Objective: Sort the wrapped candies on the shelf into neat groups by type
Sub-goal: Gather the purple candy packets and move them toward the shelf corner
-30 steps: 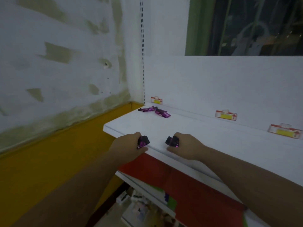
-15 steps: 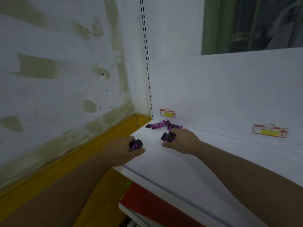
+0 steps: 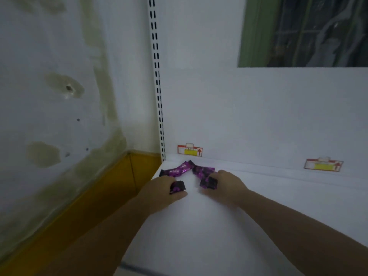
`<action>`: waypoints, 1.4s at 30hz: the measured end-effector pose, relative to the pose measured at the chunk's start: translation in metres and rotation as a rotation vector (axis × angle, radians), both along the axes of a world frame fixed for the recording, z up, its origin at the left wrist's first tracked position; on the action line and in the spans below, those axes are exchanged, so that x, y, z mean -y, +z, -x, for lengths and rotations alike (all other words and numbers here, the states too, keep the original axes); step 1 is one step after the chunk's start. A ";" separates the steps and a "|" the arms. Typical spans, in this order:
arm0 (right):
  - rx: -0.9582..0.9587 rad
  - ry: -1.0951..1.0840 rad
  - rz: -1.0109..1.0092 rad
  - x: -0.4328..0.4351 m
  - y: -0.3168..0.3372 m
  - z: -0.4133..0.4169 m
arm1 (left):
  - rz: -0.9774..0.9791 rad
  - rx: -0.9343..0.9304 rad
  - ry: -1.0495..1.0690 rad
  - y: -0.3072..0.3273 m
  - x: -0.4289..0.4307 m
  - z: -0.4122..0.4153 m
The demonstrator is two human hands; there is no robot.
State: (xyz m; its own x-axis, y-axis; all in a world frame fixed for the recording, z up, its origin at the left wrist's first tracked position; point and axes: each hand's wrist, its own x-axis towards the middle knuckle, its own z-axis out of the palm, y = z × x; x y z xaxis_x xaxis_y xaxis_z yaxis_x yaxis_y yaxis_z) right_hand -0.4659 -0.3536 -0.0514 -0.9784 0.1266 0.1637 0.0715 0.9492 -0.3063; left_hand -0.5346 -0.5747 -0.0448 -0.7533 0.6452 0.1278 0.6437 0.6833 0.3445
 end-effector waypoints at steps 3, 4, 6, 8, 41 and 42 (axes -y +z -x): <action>-0.034 -0.016 0.051 0.012 -0.003 0.012 | -0.036 0.000 -0.130 -0.003 -0.008 0.017; -0.023 -0.013 0.039 0.016 -0.003 0.014 | -0.036 0.013 -0.176 -0.005 -0.010 0.020; 0.005 -0.003 -0.026 0.019 -0.003 0.012 | -0.025 0.037 -0.265 -0.009 -0.014 0.022; -0.004 0.024 -0.086 0.019 -0.002 0.005 | -0.026 0.017 -0.335 -0.014 -0.013 0.023; -0.003 -0.430 -0.259 -0.041 0.014 -0.401 | 0.108 -0.236 -0.709 0.045 -0.193 -0.261; -0.009 -0.449 -0.258 -0.047 0.015 -0.420 | 0.115 -0.253 -0.729 0.048 -0.203 -0.277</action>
